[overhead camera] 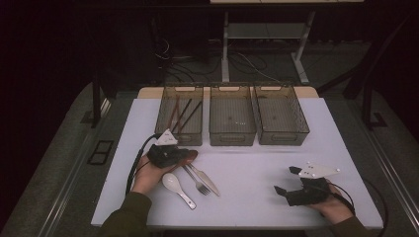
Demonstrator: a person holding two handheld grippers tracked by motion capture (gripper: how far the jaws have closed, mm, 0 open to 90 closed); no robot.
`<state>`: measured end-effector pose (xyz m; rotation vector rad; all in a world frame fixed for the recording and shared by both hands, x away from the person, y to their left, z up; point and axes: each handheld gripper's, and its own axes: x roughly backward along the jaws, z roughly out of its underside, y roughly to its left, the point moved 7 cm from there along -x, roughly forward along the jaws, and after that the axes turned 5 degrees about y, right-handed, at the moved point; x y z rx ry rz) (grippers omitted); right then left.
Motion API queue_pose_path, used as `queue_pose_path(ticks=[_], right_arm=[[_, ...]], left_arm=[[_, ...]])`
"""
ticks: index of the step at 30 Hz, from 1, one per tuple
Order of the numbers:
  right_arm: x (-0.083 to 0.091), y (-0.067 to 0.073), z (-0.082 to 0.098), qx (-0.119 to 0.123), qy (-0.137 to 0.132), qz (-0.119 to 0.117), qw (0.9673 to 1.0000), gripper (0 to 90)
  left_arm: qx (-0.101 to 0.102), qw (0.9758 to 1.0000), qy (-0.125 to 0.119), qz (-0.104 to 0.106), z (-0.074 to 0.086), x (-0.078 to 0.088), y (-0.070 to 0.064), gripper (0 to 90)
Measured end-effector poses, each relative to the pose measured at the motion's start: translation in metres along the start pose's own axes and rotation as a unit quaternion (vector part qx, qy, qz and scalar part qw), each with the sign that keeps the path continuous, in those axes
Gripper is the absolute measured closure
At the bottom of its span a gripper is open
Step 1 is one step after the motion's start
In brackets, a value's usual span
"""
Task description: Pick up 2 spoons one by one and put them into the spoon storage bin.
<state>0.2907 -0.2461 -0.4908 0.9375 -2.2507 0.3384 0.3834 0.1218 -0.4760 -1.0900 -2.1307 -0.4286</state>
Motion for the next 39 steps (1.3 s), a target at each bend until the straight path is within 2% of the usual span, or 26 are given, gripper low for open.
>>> queue_pose_path(ticks=[6,13,17,26,39], right_arm=[[0.000,0.000,0.000,-0.001,0.000,0.000,1.0000,12.0],[0.001,0.000,0.000,0.000,-0.002,0.000,1.0000,12.0],[0.001,0.000,0.000,-0.001,-0.001,-0.001,1.0000,12.0],[0.001,0.001,-0.001,-0.001,-0.002,-0.001,1.0000,12.0],[0.001,0.001,-0.001,0.000,-0.002,-0.001,1.0000,12.0]], left_arm=[[-0.012,0.9998,0.005,-0.014,-0.001,0.002,0.000,85.3],[-0.015,0.9995,-0.003,-0.029,-0.003,0.010,0.003,85.4],[-0.011,0.9994,-0.009,-0.032,-0.003,0.016,0.007,85.4],[0.001,0.9989,-0.033,-0.033,-0.005,0.028,0.008,85.4],[-0.002,0.9981,-0.054,-0.030,-0.012,0.041,0.003,85.4]])
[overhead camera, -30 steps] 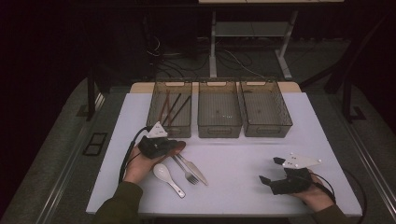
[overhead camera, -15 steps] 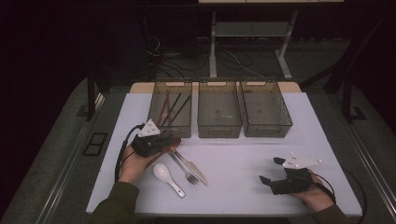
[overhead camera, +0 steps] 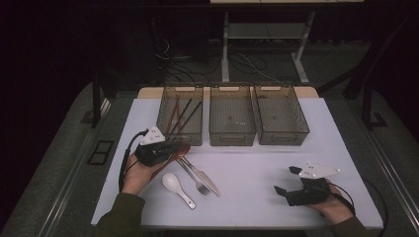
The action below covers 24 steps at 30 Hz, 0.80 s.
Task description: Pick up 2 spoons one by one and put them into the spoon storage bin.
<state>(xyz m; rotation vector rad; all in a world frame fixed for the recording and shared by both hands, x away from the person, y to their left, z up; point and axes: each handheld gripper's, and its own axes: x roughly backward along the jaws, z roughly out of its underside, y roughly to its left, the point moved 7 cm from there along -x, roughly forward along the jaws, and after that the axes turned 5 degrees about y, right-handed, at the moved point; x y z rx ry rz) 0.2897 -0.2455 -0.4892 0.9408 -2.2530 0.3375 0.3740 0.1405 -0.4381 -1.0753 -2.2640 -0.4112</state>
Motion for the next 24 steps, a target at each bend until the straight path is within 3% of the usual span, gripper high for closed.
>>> queue_pose_path(ticks=[13,24], right_arm=[[-0.001,0.000,-0.001,-0.011,-0.005,-0.003,0.9999,11.9],[-0.001,0.000,-0.001,-0.008,-0.006,-0.002,1.0000,12.0]], left_arm=[[-0.015,0.9997,-0.005,0.017,-0.013,-0.002,-0.011,85.4],[-0.023,0.9984,-0.026,0.045,-0.037,-0.010,-0.029,85.4]])
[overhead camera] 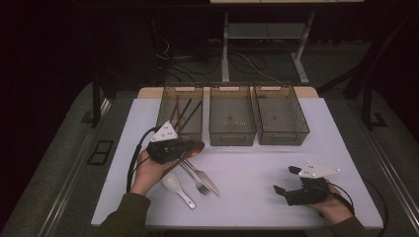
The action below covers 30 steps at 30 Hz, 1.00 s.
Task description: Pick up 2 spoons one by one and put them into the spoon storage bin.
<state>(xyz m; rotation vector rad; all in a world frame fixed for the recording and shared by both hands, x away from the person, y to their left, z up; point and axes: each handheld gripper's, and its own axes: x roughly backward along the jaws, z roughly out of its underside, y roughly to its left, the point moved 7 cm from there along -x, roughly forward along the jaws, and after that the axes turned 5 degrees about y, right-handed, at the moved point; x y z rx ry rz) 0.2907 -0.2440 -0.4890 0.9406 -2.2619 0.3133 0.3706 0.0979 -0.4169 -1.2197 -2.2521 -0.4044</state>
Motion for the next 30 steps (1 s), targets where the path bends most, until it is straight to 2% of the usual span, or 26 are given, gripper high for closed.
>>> queue_pose_path(ticks=[8,16,26,30], right_arm=[[0.000,-0.001,0.000,-0.002,-0.001,0.000,1.0000,12.0],[0.002,0.000,-0.002,-0.007,-0.010,-0.001,0.9999,12.0],[0.004,-0.002,-0.004,-0.007,-0.017,0.002,0.9998,11.9],[0.005,-0.003,-0.005,-0.013,-0.022,0.005,0.9997,11.9]], left_arm=[[0.001,0.9999,-0.010,0.001,-0.018,-0.011,-0.002,85.4],[0.005,0.9998,-0.017,0.005,-0.038,-0.027,0.004,85.4],[-0.012,0.9997,-0.019,-0.001,-0.078,-0.050,0.009,85.4],[-0.020,0.9996,-0.021,0.004,-0.096,-0.062,0.010,85.4]])
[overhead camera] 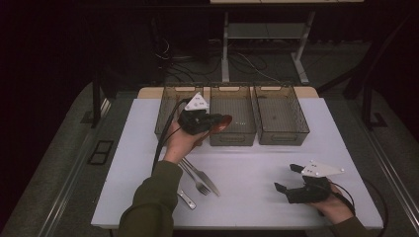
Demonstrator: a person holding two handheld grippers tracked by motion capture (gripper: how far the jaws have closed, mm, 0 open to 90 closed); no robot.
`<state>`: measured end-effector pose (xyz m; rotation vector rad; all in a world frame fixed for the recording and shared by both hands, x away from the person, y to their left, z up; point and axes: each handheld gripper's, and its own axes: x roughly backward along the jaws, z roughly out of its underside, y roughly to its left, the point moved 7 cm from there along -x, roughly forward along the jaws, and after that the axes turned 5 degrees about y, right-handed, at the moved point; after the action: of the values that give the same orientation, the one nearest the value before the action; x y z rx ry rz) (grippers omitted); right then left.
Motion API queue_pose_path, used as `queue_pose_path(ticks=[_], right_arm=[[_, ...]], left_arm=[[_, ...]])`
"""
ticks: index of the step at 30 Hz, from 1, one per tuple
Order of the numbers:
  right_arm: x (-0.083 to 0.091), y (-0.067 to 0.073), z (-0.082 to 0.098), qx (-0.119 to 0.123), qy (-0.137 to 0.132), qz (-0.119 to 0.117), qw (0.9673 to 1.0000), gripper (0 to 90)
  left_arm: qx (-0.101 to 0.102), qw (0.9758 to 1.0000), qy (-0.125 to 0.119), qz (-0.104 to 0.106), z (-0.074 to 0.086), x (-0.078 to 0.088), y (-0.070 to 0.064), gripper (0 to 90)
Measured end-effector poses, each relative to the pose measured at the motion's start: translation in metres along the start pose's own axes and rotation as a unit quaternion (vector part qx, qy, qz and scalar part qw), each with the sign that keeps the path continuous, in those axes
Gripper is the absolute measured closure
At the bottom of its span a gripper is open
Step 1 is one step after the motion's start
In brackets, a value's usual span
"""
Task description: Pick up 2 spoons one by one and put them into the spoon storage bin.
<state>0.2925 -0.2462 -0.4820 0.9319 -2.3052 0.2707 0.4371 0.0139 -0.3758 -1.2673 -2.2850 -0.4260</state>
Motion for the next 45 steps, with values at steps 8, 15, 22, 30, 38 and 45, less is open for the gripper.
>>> queue_pose_path(ticks=[8,15,22,30,38,45], right_arm=[[0.001,0.000,-0.001,-0.003,-0.002,0.000,1.0000,11.9],[0.002,0.001,-0.001,0.000,-0.004,-0.003,1.0000,12.0],[0.002,0.002,-0.002,0.002,-0.007,-0.006,1.0000,11.9],[0.000,0.002,-0.002,0.005,-0.006,-0.008,0.9999,12.0],[0.001,0.003,-0.002,0.004,-0.006,-0.008,0.9999,12.0],[0.000,0.002,-0.002,0.007,-0.005,-0.008,0.9999,11.9]], left_arm=[[-0.012,0.9999,-0.002,0.001,-0.035,-0.029,0.003,85.4],[-0.018,0.9998,0.000,-0.006,-0.058,-0.055,0.010,85.4],[-0.006,0.9996,-0.002,-0.028,-0.061,-0.082,0.025,85.3],[-0.004,0.9979,0.017,-0.062,-0.049,-0.095,0.037,84.5],[0.021,0.9983,0.022,-0.049,-0.041,-0.099,0.033,63.2],[0.027,0.9988,0.030,-0.029,-0.026,-0.087,0.026,53.5]])
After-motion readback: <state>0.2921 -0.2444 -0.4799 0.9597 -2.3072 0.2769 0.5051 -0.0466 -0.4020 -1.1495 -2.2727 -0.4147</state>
